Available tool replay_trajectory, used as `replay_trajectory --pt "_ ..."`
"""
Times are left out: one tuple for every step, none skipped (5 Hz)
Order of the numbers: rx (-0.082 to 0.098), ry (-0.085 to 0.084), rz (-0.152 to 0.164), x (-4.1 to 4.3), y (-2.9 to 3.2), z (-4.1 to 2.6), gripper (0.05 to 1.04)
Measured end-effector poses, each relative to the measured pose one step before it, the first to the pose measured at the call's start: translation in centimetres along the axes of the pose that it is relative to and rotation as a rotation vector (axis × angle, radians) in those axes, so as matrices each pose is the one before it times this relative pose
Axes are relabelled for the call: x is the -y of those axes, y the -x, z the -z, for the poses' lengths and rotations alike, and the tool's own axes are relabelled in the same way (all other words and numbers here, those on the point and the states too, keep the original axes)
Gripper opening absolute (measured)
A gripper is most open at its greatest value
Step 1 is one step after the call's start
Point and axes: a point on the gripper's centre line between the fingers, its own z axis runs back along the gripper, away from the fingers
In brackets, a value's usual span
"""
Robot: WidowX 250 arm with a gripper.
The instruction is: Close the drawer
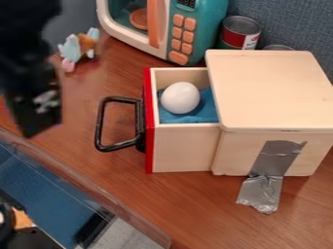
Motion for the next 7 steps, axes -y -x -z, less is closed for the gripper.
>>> replay_trajectory --pt "0.0295 -0.0238 0.0476 -2.128 1.556 1.505 1.000" --pt "-0.0365 0.0325 0.0054 -3.945 1.107 2.511 0.999" --pt "-0.0510 -0.0244 0.0095 -3.224 0.363 1.895 0.999" --pt "-0.0617 -0.0229 0.0796 -3.038 0.116 2.184 0.999" --pt "-0.0047 -0.0627 0.1323 -1.240 -0.042 1.499 0.999" --pt "0.0520 -0.0645 0.1305 0.707 -0.598 0.903 0.999" --pt "-0.0041 -0.0376 0.0828 0.369 -0.834 1.136 0.999"
